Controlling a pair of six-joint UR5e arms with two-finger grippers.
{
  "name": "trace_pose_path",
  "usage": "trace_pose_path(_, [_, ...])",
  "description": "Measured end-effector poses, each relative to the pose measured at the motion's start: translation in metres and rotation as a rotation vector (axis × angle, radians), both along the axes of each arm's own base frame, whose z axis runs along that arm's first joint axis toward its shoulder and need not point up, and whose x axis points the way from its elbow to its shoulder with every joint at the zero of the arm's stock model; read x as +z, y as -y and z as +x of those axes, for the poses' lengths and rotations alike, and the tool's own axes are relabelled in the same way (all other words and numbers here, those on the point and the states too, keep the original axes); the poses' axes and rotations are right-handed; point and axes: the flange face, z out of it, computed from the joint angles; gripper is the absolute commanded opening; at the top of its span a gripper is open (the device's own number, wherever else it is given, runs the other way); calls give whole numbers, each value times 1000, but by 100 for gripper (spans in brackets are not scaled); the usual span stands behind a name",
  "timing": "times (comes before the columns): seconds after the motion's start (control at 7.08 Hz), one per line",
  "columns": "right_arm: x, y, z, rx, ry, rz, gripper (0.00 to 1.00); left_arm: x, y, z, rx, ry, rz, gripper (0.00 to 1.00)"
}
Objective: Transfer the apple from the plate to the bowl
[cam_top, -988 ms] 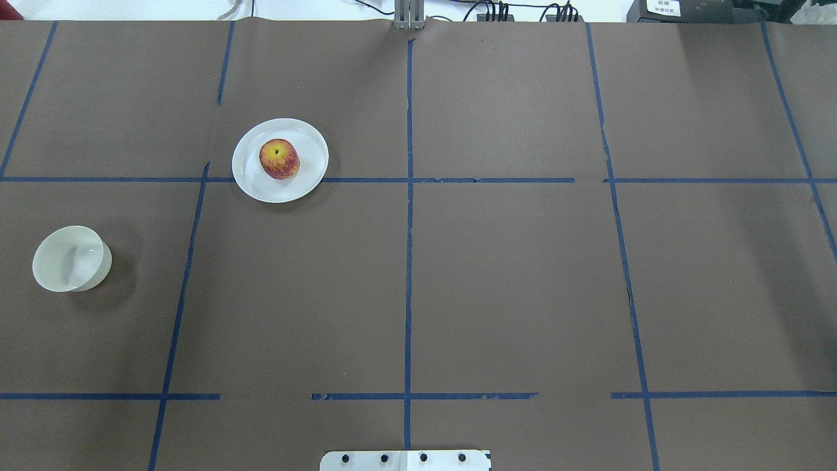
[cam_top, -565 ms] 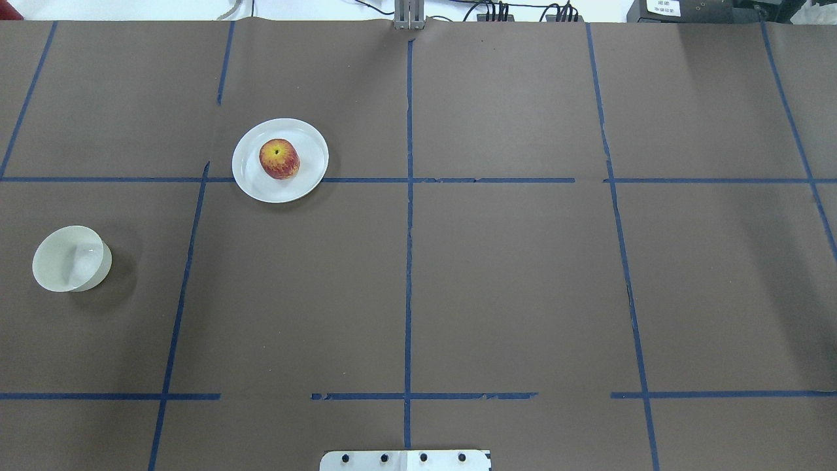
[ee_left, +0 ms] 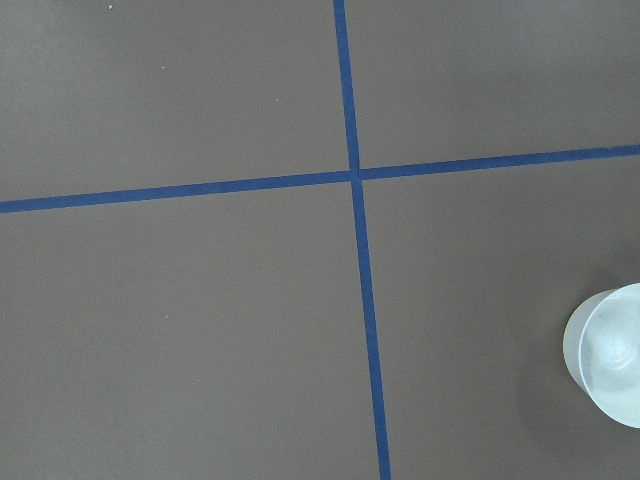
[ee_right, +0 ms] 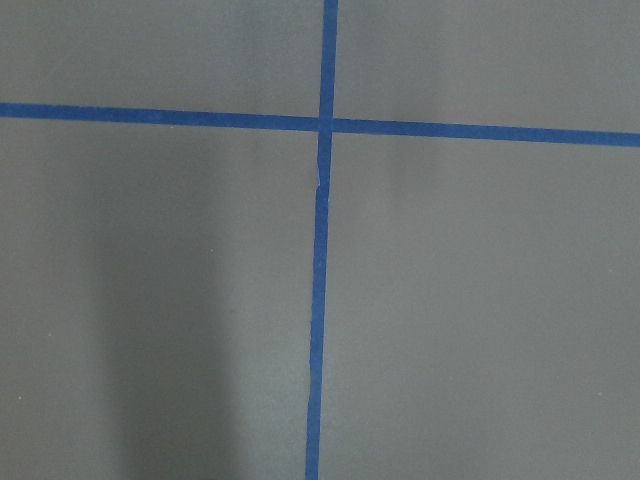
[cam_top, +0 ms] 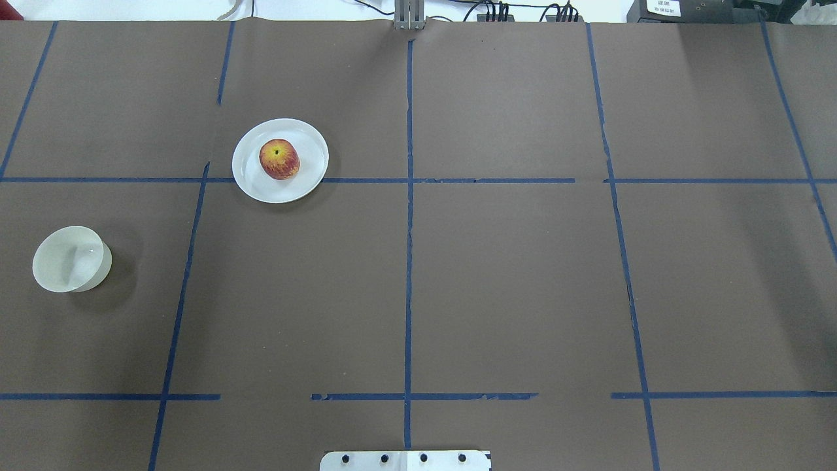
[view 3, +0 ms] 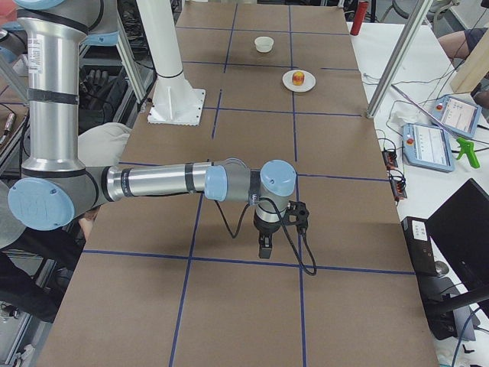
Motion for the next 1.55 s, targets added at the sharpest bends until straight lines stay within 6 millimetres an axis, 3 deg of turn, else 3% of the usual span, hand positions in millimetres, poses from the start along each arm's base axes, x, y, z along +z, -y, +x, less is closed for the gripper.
trace_pose_path(0.42, [-1, 0, 0, 0, 0, 1, 100, -133, 62, 185, -8, -85, -118, 100])
trace_pose_path(0.56, [0, 0, 0, 1, 0, 0, 100, -166, 76, 245, -11, -76, -140, 98])
trace_pose_path(0.85, [0, 0, 0, 0, 0, 1, 100, -196, 100, 350, 12, -38, -165, 98])
trace_pose_path(0.99, [0, 0, 0, 0, 0, 1, 100, -210, 113, 384, -14, -10, -164, 94])
trace_pose_path(1.13, [0, 0, 0, 0, 0, 1, 100, -224, 122, 404, -63, 8, -170, 95])
trace_pose_path(1.55, [0, 0, 0, 1, 0, 0, 100, -249, 159, 445, -142, 7, -224, 98])
